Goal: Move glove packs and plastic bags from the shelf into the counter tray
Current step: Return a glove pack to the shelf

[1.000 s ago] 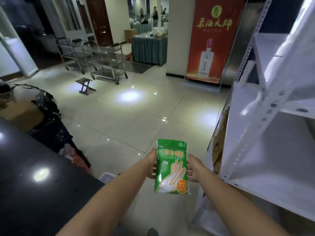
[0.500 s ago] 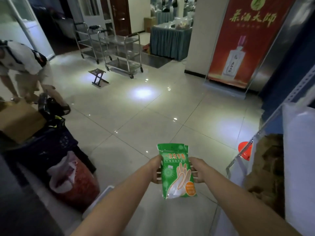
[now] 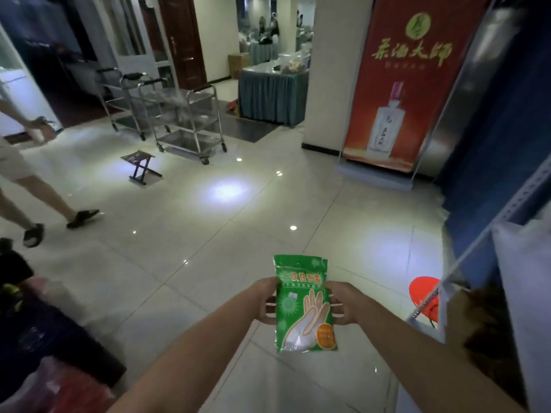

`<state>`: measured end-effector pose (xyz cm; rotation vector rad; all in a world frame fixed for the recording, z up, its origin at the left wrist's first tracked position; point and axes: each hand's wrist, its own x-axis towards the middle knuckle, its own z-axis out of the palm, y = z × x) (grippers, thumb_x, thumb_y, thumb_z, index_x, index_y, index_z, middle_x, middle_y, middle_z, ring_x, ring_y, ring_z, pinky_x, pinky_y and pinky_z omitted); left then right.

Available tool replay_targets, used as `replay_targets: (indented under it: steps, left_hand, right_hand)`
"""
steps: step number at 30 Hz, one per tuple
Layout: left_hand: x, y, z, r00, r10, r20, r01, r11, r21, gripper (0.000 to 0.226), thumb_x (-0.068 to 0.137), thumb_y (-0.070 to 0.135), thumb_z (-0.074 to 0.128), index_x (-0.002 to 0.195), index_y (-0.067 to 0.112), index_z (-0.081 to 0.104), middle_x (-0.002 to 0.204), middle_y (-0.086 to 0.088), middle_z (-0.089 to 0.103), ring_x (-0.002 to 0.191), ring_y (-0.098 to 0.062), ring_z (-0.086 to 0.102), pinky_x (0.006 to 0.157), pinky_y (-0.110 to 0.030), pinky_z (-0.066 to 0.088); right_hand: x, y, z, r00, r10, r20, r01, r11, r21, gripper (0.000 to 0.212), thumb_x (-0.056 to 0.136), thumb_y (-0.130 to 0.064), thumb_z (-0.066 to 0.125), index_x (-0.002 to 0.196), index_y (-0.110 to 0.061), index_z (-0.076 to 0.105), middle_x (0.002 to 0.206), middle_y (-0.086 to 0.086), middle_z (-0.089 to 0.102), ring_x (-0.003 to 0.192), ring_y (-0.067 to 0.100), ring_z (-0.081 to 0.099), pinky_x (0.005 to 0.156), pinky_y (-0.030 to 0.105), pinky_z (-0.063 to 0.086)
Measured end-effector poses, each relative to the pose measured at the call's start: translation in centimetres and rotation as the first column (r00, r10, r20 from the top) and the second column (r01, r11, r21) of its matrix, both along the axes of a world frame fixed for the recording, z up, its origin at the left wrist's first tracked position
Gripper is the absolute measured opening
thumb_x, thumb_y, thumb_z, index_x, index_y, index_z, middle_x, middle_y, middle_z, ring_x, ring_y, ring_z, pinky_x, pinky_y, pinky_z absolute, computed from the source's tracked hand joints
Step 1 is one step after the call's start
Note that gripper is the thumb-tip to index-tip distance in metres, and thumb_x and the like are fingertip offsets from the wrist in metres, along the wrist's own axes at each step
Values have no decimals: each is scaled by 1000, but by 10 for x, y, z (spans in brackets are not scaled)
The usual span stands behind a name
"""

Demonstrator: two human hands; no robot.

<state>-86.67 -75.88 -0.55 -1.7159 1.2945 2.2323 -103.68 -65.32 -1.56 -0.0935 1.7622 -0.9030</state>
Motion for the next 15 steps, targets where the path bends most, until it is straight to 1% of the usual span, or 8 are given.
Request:
replay_targets:
  steps: [3, 6, 8, 10, 11, 13, 15]
  left_hand:
    - [-60, -18, 8, 997, -75, -3, 75, 997, -13, 24, 95, 34, 54, 94, 12, 64, 97, -9, 66, 90, -26, 63, 91, -42, 52]
    - [-118, -28, 9, 979, -203, 8, 204, 979, -6, 25, 95, 34, 54, 93, 11, 64, 97, -10, 66, 89, -26, 63, 92, -42, 52]
    - [-156, -36, 7, 958, -285, 13, 285, 958, -5, 25, 95, 34, 55, 94, 11, 64, 98, -10, 66, 89, -26, 62, 95, -42, 51]
    - [-195, -42, 1, 929, -369, 23, 369, 930, 0, 25, 93, 34, 56, 97, 11, 64, 98, -10, 65, 90, -26, 62, 97, -42, 50]
    - [-214, -42, 0, 912, -410, 24, 410, 912, -3, 24, 93, 34, 57, 98, 11, 63, 98, -10, 65, 90, -25, 62, 97, -41, 51]
    - [-251, -41, 2, 871, -491, 10, 491, 871, -21, 22, 93, 31, 58, 101, 11, 62, 99, -11, 66, 92, -26, 63, 90, -39, 53]
    - [-281, -35, 10, 821, -570, 2, 570, 821, -27, 22, 92, 31, 60, 100, 10, 62, 99, -11, 67, 91, -25, 64, 80, -36, 54]
  right_hand:
    - [-50, -3, 8, 996, -84, 13, 85, 996, -20, 31, 91, -32, 63, 109, -7, 65, 109, 16, 67, 97, 31, 62, 73, 36, 50]
    - [-90, 7, 12, 976, -213, 47, 215, 976, -40, 29, 91, -29, 63, 109, -6, 65, 110, 16, 66, 95, 30, 62, 74, 36, 51]
    - [-115, 15, 10, 955, -292, 59, 295, 955, -37, 30, 91, -31, 63, 108, -5, 65, 110, 15, 67, 94, 30, 63, 74, 35, 51]
    - [-136, 24, 8, 923, -378, 66, 381, 924, -35, 28, 91, -32, 62, 101, -6, 66, 102, 13, 67, 89, 28, 62, 74, 35, 52]
    - [-146, 29, 8, 899, -432, 72, 435, 900, -37, 24, 91, -31, 61, 96, -8, 65, 96, 13, 66, 85, 28, 62, 74, 34, 52]
    - [-162, 40, 11, 835, -545, 74, 549, 835, -43, 20, 90, -30, 61, 87, -10, 63, 86, 11, 63, 78, 26, 61, 72, 34, 53]
    - [-173, 52, 11, 753, -654, 77, 658, 751, -54, 19, 89, -30, 64, 87, -11, 62, 83, 11, 63, 76, 25, 61, 74, 36, 56]
